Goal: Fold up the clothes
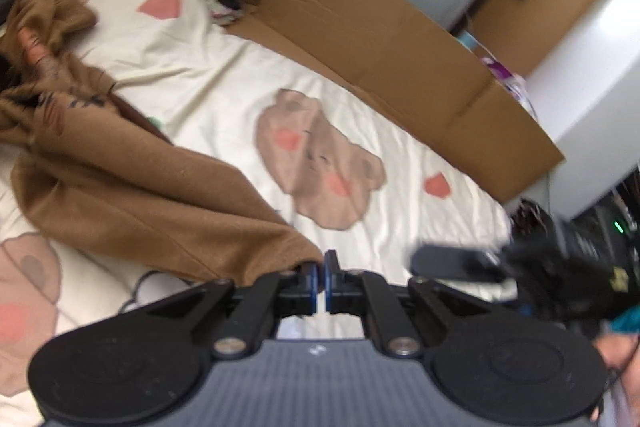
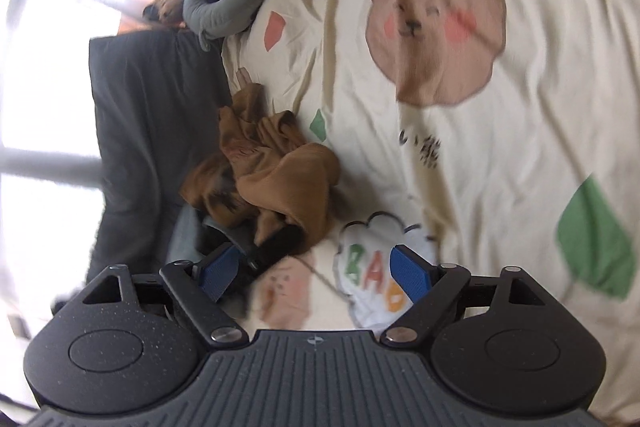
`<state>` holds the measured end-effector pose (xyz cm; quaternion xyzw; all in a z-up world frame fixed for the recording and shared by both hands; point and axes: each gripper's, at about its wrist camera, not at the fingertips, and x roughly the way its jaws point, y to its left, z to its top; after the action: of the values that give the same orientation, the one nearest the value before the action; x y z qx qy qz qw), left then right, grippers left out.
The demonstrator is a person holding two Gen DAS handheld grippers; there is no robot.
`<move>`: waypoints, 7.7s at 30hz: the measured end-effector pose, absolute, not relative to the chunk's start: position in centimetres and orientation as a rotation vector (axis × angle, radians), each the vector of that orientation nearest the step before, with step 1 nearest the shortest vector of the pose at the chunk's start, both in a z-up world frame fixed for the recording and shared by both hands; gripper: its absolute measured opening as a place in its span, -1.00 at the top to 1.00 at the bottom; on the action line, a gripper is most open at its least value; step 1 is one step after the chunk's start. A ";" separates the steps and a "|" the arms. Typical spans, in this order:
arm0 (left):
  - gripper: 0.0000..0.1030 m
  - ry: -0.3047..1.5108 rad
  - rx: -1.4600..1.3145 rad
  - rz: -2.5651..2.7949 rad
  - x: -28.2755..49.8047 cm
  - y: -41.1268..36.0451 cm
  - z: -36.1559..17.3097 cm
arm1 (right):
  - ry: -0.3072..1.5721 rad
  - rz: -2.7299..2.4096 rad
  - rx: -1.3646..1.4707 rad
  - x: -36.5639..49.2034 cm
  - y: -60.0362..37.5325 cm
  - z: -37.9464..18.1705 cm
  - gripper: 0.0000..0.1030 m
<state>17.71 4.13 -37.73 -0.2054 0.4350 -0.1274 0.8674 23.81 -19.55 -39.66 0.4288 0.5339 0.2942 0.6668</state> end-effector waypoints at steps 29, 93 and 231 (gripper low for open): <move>0.02 0.965 -0.442 -0.417 15.9 3.2 -38.0 | 1.239 0.507 1.132 24.4 -22.7 -44.0 0.99; -0.59 0.788 -0.203 0.427 17.6 26.4 -42.6 | 1.064 0.294 0.722 25.6 -25.1 -41.3 0.93; -0.35 1.007 -0.212 -0.166 31.0 8.5 -37.3 | 0.945 -0.004 0.400 23.3 -45.4 -36.5 0.79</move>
<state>31.00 8.55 -37.28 -0.1011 0.4812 -0.0792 0.8671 23.32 -45.39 -36.47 0.1914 0.4520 -0.0021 0.8712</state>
